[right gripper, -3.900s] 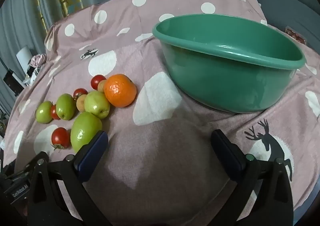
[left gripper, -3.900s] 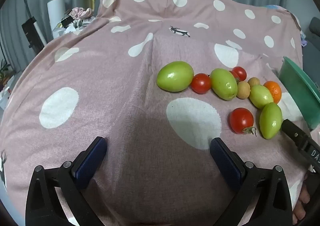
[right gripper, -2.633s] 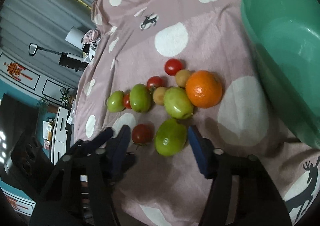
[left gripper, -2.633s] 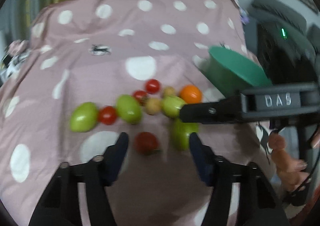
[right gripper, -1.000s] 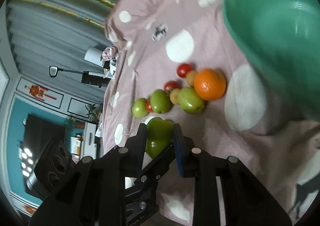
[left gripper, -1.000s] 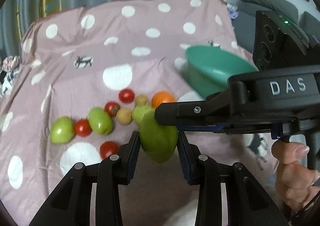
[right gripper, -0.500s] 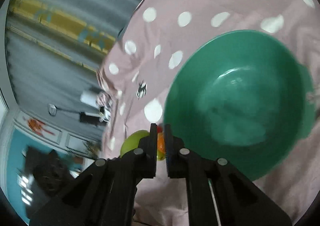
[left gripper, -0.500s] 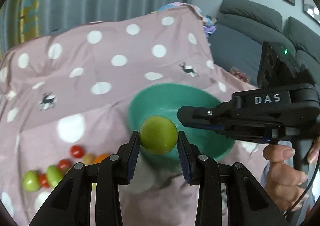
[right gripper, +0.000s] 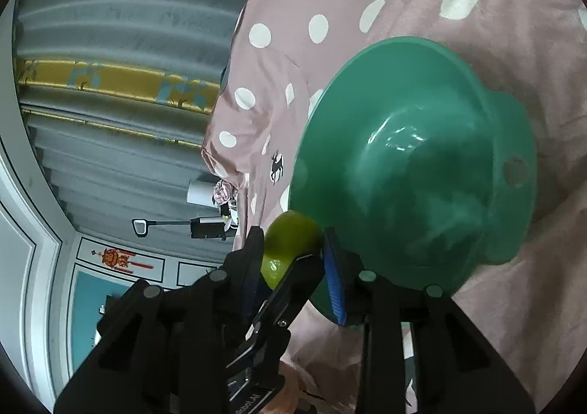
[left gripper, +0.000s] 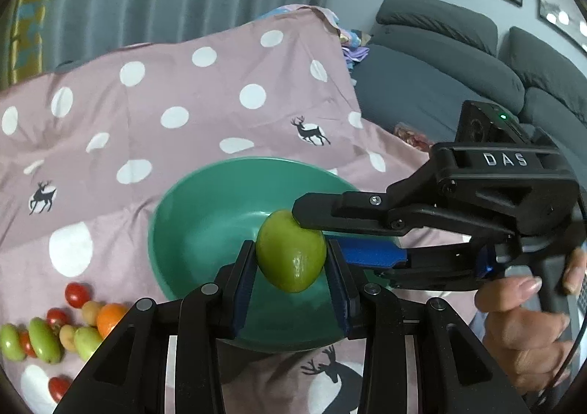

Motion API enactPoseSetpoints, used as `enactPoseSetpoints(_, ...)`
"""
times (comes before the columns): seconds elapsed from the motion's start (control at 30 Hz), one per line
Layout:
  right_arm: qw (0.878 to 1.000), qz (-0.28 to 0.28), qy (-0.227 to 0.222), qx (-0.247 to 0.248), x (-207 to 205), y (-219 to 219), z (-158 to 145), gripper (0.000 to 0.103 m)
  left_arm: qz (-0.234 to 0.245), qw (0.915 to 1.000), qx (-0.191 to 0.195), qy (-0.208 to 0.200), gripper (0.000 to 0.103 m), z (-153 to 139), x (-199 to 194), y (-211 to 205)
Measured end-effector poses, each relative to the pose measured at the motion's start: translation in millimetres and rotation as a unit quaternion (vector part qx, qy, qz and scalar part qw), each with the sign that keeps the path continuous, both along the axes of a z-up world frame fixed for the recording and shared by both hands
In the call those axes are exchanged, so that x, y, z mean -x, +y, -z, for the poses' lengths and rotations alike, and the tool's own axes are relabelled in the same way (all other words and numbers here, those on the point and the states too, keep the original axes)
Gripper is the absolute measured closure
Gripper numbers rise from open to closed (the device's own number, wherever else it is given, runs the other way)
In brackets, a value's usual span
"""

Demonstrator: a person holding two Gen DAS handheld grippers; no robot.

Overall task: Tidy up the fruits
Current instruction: 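Lift the green tomato with the right tool and carry it over the green bowl, then open the right tool to drop the green tomato into the bowl, then move the right tool back to the fruit row toward another green tomato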

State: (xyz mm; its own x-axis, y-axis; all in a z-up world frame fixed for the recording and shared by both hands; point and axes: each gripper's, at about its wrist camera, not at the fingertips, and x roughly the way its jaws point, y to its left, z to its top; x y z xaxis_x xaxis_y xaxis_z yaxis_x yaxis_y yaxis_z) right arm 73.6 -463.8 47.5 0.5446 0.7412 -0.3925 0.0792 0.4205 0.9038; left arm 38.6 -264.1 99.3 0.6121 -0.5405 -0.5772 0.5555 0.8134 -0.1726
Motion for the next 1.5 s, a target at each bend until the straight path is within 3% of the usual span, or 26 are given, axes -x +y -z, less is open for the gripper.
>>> enactPoseSetpoints(0.13, 1.0, 0.023, -0.003, 0.008, 6.3, -7.5, -4.3, 0.075, -0.003, 0.9997, -0.021, -0.01, 0.065, 1.4, -0.9, -10.8)
enactPoseSetpoints(0.17, 0.999, 0.03, -0.003, 0.02, 4.3, -6.9, -6.3, 0.079, -0.003, 0.9997, -0.025, -0.003, 0.065, 3.5, -3.7, -13.0)
enactPoseSetpoints(0.2, 0.999, 0.039, 0.0, 0.032, 5.0, -8.6, -6.7, 0.093, -0.006, 0.9996, -0.029, 0.003, 0.065, 7.0, -5.3, -14.6)
enactPoseSetpoints(0.23, 0.998, 0.044, 0.011, 0.043, 4.5, -10.8, -4.1, 0.097, -0.01, 0.9994, -0.034, 0.001, 0.065, 9.9, -6.1, -15.9)
enactPoseSetpoints(0.37, 0.997, 0.048, 0.031, 0.053, 1.7, -13.2, 4.1, 0.099, -0.032, 0.9986, -0.041, 0.0, 0.065, 14.7, -8.1, -18.3)
enactPoseSetpoints(0.47, 0.995, 0.06, 0.029, 0.075, 5.2, -12.9, -4.2, 0.084, -0.053, 0.9968, -0.06, -0.008, 0.065, 15.0, -8.1, -19.2)
enactPoseSetpoints(0.5, 0.994, 0.069, 0.024, 0.082, 7.4, -13.3, -7.8, 0.072, -0.055, 0.9958, -0.071, -0.014, 0.063, 14.1, -7.0, -20.4)
enactPoseSetpoints(0.53, 0.993, 0.08, 0.02, 0.087, 9.9, -14.1, -10.8, 0.058, -0.056, 0.9948, -0.084, -0.018, 0.049, 13.0, -5.5, -21.5)
enactPoseSetpoints(0.57, 0.992, 0.089, 0.015, 0.087, 13.3, -16.0, -11.6, 0.05, -0.053, 0.9945, -0.088, -0.017, 0.029, 12.2, -4.7, -22.1)
enactPoseSetpoints(0.63, 0.991, 0.098, -0.002, 0.091, 15.7, -15.9, -17.5, 0.031, -0.043, 0.9951, -0.088, -0.01, 0.014, 9.8, -2.3, -19.6)
enactPoseSetpoints(0.8, 0.987, 0.076, -0.041, 0.136, 19.1, 1.7, -35.5, 0.01, -0.03, 0.9961, -0.082, 0.014, 0.007, 3.9, 5.9, -8.8)
enactPoseSetpoints(1.03, 0.988, 0.037, -0.084, 0.123, 23.6, 38.2, -55.2, 0.0, -0.063, 0.9953, -0.068, 0.03, 0.006, -3.0, 27.4, 59.5)
enactPoseSetpoints(1.2, 0.987, -0.02, -0.099, 0.126, 24.2, 83.0, -60.4, 0.0, -0.127, 0.9874, -0.094, 0.015, 0.006, -7.2, 37.6, 124.0)
enactPoseSetpoints(1.4, 0.985, -0.121, -0.065, 0.103, 11.3, 146.8, -41.7, 0.0, -0.196, 0.9778, -0.071, 0.024, 0.005, 7.2, 44.4, 197.8)
enactPoseSetpoints(1.5, 0.978, -0.155, -0.062, 0.125, 5.9, 172.6, -33.8, 0.0, -0.216, 0.97, -0.111, -0.005, 0.005, 22.4, 52.2, 209.7)
